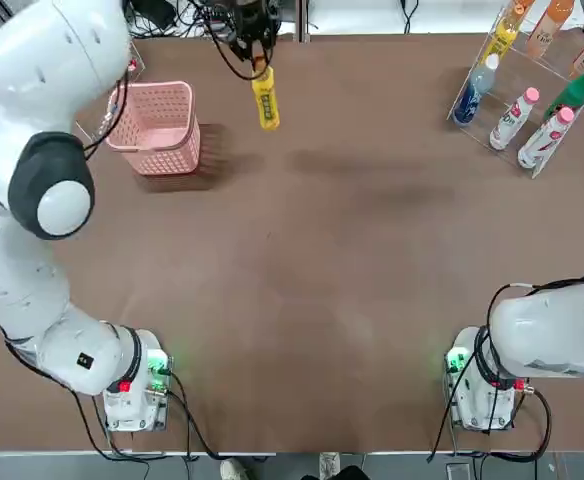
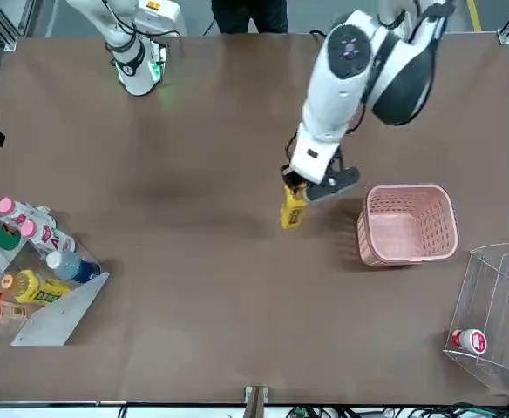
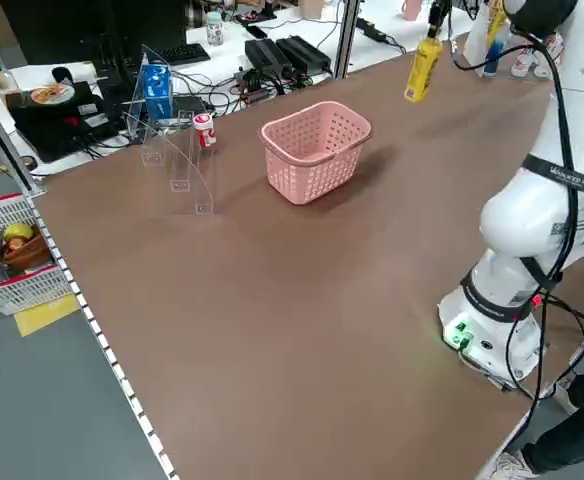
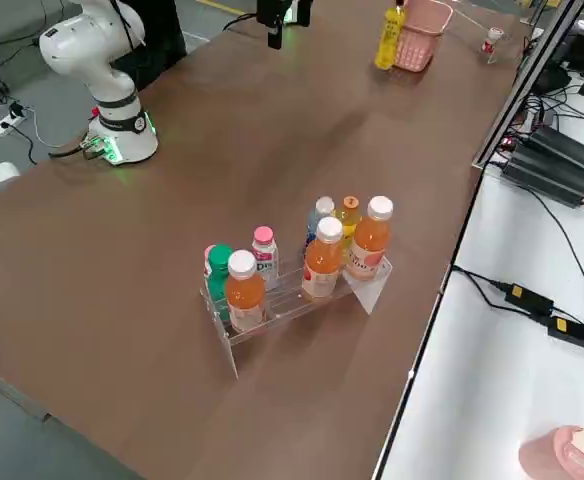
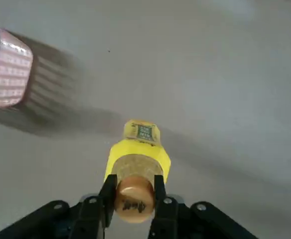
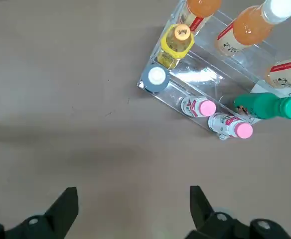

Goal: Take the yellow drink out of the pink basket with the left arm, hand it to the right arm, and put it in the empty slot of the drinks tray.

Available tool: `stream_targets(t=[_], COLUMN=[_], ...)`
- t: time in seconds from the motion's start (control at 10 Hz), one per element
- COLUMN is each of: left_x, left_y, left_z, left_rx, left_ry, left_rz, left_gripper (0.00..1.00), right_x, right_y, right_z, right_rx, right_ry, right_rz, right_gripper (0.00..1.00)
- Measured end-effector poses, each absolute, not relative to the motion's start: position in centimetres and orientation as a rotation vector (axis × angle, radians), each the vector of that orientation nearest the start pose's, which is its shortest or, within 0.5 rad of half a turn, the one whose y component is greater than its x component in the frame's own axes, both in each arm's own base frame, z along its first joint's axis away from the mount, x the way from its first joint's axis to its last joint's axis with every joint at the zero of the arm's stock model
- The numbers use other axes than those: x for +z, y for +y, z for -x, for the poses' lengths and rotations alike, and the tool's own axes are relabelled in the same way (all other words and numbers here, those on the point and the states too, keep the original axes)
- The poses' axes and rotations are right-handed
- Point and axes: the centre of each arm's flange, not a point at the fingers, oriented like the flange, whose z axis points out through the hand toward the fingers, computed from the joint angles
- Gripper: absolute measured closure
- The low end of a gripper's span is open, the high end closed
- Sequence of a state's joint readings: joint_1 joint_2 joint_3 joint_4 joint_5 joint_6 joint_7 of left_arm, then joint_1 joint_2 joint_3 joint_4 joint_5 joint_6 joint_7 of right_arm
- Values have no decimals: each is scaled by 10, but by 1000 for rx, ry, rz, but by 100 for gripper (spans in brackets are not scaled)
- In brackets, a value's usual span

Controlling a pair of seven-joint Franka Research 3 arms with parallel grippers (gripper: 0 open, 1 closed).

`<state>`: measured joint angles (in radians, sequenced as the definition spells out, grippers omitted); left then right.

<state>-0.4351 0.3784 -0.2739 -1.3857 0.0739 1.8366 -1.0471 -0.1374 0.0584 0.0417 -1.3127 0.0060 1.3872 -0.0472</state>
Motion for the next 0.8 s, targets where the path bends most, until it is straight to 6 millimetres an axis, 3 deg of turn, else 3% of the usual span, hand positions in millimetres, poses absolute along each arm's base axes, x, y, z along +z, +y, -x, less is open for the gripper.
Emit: stream_targets(t=[0.5,0.8], left_x=[474,431], left_y=[-459,-487], left_z=[-530,-535], left_rx=[-38,-45], left_ry=[-550,-536], left_rz=[3199,3226], left_gripper=[66,66], right_x=[695,695], right_y=[-53,-53], right_z=[-548,-548], right_rx=[-26,-26], right_ry=[74,74], right_rz=[3133,3133], right_gripper=[1,1])
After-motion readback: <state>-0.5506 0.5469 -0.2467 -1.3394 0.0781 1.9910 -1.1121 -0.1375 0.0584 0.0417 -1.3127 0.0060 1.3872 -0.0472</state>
